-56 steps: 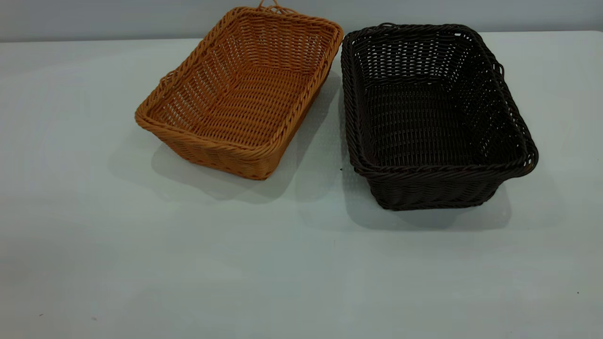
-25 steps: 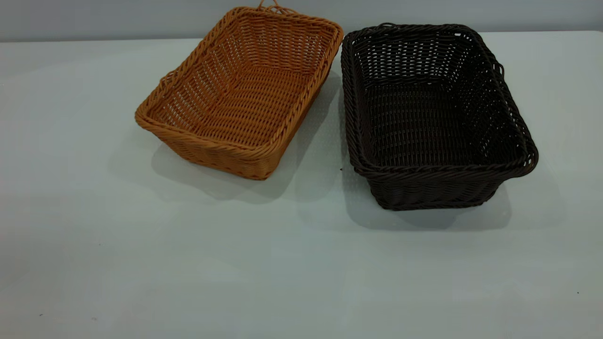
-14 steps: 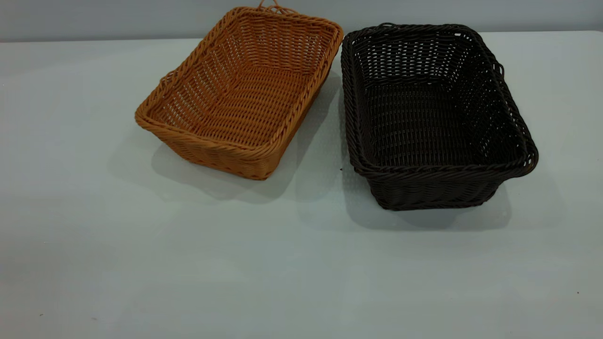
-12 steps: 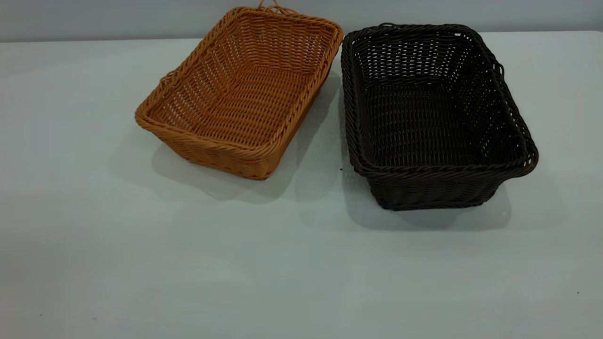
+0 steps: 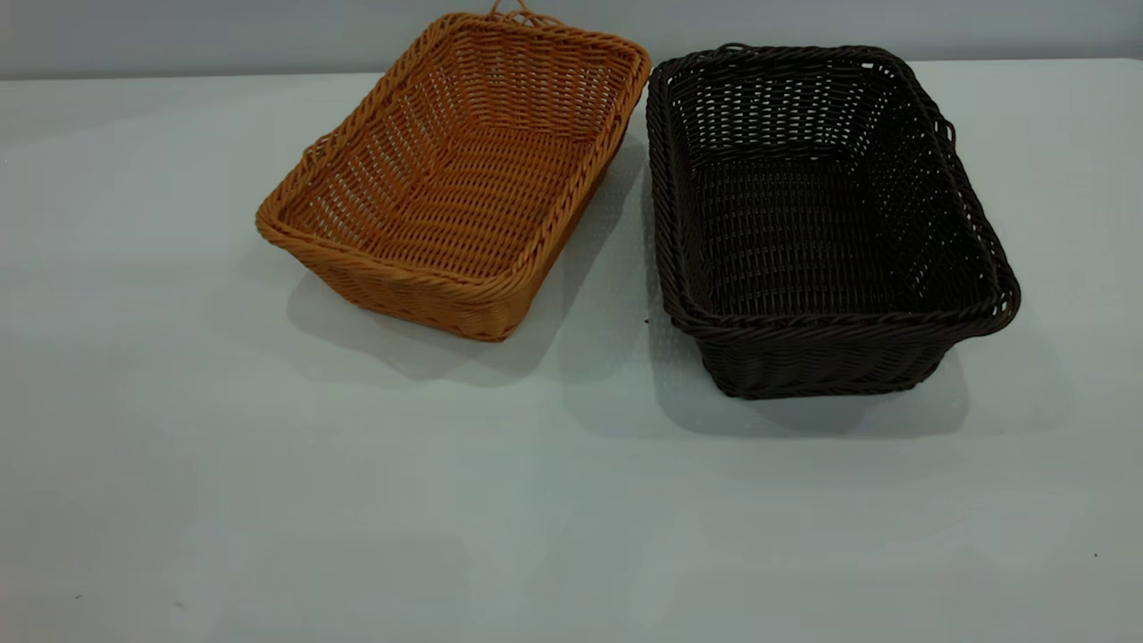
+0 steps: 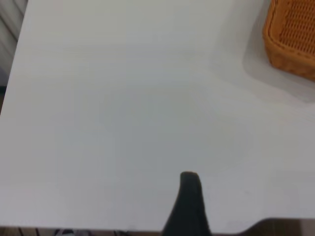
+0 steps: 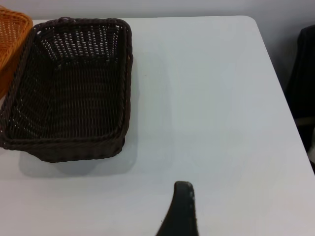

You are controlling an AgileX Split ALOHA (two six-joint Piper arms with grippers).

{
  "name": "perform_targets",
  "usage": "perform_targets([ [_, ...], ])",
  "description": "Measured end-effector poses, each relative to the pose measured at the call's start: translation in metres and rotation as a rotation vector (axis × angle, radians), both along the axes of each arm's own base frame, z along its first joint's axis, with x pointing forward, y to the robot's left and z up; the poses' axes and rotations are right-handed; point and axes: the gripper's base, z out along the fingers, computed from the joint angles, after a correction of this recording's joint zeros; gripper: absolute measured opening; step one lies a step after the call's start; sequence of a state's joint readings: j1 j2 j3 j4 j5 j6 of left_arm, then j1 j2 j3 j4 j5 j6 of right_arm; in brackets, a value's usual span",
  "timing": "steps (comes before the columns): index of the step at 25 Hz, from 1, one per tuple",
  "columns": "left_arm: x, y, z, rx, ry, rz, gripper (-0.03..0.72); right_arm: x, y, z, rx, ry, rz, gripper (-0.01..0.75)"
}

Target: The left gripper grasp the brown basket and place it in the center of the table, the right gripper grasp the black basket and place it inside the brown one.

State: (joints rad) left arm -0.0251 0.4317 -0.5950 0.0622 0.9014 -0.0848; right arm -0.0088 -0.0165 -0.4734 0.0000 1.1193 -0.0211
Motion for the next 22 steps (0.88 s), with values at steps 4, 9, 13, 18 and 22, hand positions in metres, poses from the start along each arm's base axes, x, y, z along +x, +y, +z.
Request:
perform_targets([
  [4, 0.049, -0.002, 0.007, 0.013, 0.034, -0.023, 0.572, 0.000, 0.000, 0.000, 0.000, 0.000, 0.000, 0.593],
  [9, 0.104, -0.005, 0.006, 0.020, 0.085, -0.059, 0.572, 0.000, 0.000, 0.000, 0.000, 0.000, 0.000, 0.593],
  [13, 0.144, -0.008, -0.003, 0.015, 0.084, -0.090, 0.572, 0.000, 0.000, 0.000, 0.000, 0.000, 0.000, 0.593],
  [18, 0.188, -0.019, -0.016, -0.070, 0.087, -0.102, 0.572, 0.000, 0.000, 0.000, 0.000, 0.000, 0.000, 0.593],
  [22, 0.226, -0.023, -0.029, -0.060, 0.059, -0.121, 0.572, 0.000, 0.000, 0.000, 0.000, 0.000, 0.000, 0.593],
])
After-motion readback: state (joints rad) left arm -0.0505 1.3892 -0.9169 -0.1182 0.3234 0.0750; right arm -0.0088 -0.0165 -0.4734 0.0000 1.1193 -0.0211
